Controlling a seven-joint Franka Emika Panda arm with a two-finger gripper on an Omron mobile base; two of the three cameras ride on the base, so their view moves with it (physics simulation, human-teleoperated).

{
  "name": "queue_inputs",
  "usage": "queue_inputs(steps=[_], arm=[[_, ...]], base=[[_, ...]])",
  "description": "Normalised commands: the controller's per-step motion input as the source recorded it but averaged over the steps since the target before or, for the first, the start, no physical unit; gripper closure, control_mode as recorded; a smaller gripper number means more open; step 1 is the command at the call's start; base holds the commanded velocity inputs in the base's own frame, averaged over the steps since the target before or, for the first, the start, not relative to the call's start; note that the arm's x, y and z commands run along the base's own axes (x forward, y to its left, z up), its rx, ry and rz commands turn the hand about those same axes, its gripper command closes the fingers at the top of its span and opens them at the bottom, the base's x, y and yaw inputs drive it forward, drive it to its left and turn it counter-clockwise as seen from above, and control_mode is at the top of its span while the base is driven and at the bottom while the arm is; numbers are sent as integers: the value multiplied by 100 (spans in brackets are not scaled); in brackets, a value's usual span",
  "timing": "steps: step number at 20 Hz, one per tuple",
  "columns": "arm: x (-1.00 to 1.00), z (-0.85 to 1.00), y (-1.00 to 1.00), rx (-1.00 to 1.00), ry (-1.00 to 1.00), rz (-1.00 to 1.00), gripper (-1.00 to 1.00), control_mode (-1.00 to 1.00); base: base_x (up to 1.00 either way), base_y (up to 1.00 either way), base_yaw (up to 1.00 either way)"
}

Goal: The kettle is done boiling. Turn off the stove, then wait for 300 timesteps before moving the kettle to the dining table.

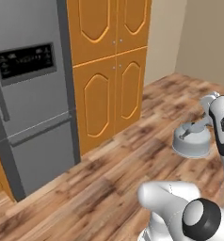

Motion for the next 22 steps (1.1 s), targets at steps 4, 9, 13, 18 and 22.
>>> queue_inputs(steps=[4,9,13,18,22], arm=[[0,0,0,0,0,0,100,100],[0,0,0,0,0,0,100,100],[0,0,0,0,0,0,100,100],[0,0,0,0,0,0,100,100],[0,0,0,0,0,0,100,100]], base=[[-20,-37,-41],[-20,-37,-40],[-22,-36,-41],[-21,-37,-40],[-21,-34,-39]])
